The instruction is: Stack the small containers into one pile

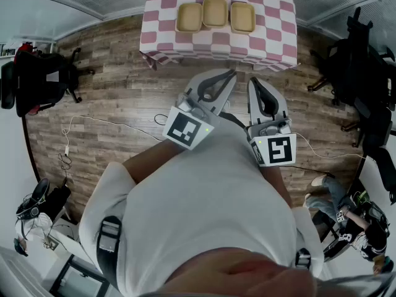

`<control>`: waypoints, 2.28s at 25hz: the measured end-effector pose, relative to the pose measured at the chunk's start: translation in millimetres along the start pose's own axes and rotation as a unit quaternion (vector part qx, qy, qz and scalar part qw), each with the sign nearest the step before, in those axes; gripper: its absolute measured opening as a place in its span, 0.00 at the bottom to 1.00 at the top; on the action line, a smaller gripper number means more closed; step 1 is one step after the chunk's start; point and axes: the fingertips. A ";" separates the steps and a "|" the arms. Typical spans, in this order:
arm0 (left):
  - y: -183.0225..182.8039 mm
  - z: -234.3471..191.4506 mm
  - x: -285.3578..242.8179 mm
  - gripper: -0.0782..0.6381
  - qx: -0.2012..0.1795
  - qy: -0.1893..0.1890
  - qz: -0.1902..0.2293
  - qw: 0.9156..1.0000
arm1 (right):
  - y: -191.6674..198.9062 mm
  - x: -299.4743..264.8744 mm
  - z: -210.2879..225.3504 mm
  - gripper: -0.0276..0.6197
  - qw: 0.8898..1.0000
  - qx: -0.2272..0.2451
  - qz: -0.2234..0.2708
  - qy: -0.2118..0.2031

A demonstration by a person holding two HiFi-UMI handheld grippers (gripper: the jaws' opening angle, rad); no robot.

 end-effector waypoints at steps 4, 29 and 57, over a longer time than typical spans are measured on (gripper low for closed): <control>0.1 8.6 -4.2 0.17 0.003 0.001 0.000 1.000 | -0.6 7.5 5.7 0.09 1.000 0.000 0.001 0.000; 13.9 31.0 -64.4 0.16 0.010 -0.040 -0.021 0.999 | 4.3 12.6 74.6 0.09 0.998 -0.042 -0.004 -0.035; 35.6 -217.2 -157.9 0.17 0.043 -0.033 -0.011 0.998 | -27.6 -245.8 117.6 0.09 0.999 -0.015 -0.032 -0.026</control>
Point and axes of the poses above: the fingertips, and each gripper's own axes: x backward along the fingers, z to its right, y out of its underside, and after that the axes turned 10 degrees about -x, right-handed
